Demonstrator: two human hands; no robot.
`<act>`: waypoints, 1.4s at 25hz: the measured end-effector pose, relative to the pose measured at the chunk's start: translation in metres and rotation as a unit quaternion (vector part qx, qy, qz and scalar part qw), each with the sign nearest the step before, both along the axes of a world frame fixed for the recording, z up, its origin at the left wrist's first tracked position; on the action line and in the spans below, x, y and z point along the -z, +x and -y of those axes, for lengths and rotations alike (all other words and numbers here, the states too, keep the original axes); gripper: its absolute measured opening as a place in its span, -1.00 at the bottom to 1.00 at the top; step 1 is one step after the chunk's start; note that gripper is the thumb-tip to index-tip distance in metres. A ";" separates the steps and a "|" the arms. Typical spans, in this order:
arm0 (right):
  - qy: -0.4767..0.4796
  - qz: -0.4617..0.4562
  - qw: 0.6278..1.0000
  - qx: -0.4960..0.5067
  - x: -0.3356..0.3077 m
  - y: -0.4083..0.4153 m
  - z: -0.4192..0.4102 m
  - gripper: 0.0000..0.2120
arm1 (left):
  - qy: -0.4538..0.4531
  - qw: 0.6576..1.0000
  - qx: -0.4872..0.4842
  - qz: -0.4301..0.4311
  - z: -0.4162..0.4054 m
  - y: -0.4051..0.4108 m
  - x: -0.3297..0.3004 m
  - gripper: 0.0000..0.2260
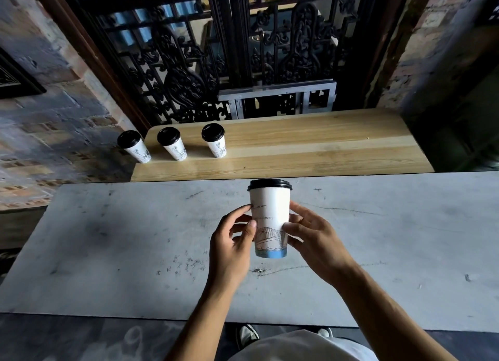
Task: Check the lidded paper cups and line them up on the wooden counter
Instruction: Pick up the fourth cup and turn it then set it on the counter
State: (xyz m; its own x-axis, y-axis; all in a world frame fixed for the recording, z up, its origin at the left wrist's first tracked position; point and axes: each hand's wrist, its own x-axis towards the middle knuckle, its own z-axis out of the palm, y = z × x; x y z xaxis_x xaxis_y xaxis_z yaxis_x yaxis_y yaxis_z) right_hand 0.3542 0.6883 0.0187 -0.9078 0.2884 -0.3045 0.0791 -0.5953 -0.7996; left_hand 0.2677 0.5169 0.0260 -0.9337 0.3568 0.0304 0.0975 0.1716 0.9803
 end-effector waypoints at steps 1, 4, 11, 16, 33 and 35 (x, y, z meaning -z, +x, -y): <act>-0.005 -0.012 1.000 -0.015 -0.001 0.000 0.000 -0.50 | -0.001 1.000 0.002 -0.006 0.000 -0.001 -0.001 -0.75; 0.004 -0.022 0.999 -0.034 -0.001 0.001 0.002 -0.54 | -0.011 1.000 0.003 -0.011 -0.001 -0.004 -0.002 -0.64; 0.001 0.022 1.000 -0.008 0.002 0.002 -0.003 -0.39 | 0.021 0.998 0.039 0.046 -0.004 0.003 -0.004 -0.72; -0.004 0.005 1.000 -0.024 -0.001 0.003 -0.007 -0.49 | 0.029 0.997 0.026 0.068 -0.007 0.000 0.001 -0.64; 0.098 0.068 0.992 -0.043 0.011 0.005 -0.021 -0.50 | -0.007 0.992 0.064 0.108 -0.016 0.003 0.003 -0.58; 0.113 0.080 0.990 -0.040 0.011 0.004 -0.024 -0.45 | -0.028 0.993 0.062 0.101 -0.019 0.004 0.002 -0.52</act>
